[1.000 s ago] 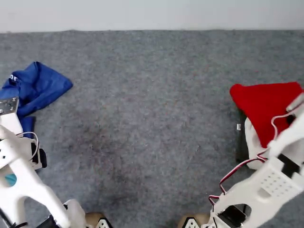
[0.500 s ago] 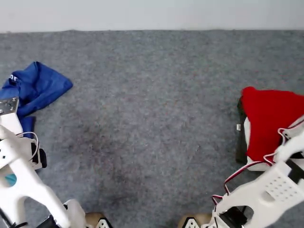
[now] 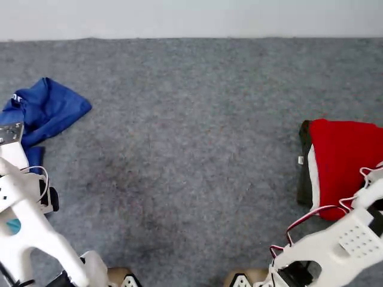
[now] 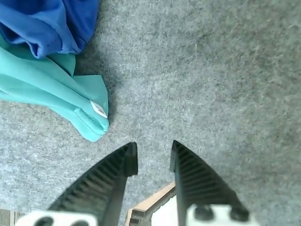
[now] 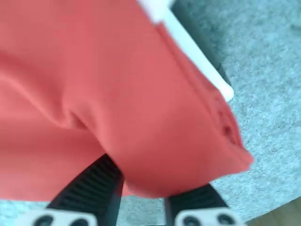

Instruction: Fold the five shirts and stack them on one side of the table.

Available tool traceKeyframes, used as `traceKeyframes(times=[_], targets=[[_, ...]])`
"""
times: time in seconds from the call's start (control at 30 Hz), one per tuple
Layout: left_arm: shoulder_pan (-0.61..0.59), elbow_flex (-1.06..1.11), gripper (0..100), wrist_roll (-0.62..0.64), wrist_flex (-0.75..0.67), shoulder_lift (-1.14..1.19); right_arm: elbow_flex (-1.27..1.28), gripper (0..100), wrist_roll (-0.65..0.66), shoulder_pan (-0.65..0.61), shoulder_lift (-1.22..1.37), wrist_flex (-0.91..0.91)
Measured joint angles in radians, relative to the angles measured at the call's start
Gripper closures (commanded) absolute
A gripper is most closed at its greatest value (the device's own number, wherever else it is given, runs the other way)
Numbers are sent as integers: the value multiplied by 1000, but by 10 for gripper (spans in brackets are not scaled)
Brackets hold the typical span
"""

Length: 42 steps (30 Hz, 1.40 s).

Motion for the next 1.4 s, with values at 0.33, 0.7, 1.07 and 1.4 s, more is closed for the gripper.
traceKeyframes(times=[0.33,0.7,1.07,1.4], targets=[[0,0,869,0,0,0,-44,608,38,3,-41,2],[49,2,869,0,0,0,-55,608,38,-229,-374,2],[115,55,869,2,0,0,-5,608,38,-416,-123,-130],[118,60,869,0,-2,0,-5,608,38,-474,-43,-313]])
